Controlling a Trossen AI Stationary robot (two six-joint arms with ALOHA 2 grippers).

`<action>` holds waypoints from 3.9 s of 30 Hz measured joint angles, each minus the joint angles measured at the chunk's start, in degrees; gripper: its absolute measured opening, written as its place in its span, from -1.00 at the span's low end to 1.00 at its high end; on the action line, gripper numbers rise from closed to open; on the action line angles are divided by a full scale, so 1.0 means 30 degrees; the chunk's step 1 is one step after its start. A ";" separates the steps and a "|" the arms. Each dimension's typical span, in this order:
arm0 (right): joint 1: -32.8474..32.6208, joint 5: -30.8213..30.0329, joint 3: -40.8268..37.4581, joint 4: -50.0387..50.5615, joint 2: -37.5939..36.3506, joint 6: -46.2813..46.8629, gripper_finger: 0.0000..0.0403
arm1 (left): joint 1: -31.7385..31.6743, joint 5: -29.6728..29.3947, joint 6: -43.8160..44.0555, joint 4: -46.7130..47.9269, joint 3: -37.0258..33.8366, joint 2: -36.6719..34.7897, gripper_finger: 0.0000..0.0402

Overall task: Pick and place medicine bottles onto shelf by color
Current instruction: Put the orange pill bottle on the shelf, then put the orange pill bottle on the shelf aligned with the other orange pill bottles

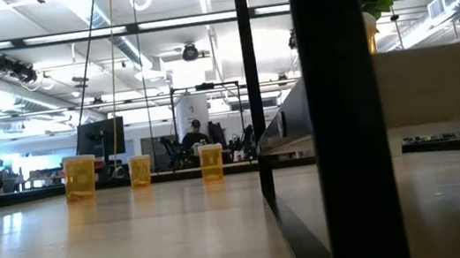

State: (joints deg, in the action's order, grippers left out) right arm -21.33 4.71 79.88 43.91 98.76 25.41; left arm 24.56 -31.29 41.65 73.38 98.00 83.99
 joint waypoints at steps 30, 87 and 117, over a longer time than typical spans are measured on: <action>-0.0730 -0.0493 -0.1681 -0.2248 0.0278 0.2470 -0.97 | 0.0000 -0.0006 0.0263 -0.0291 0.0000 0.0007 -0.96; -0.0689 -0.3982 -0.0729 0.0056 -0.7355 0.5085 -0.89 | 0.0619 0.5353 0.1063 0.5135 0.0000 0.0015 -0.93; -0.0689 -0.6713 -0.0722 0.0970 -1.0315 0.4126 -0.12 | 0.1784 1.1255 0.5164 -0.3386 -1.3103 0.0000 0.78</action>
State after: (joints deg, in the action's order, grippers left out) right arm -23.40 -15.43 77.71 46.82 67.81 37.78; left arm 29.91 2.48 57.14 63.23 58.69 83.99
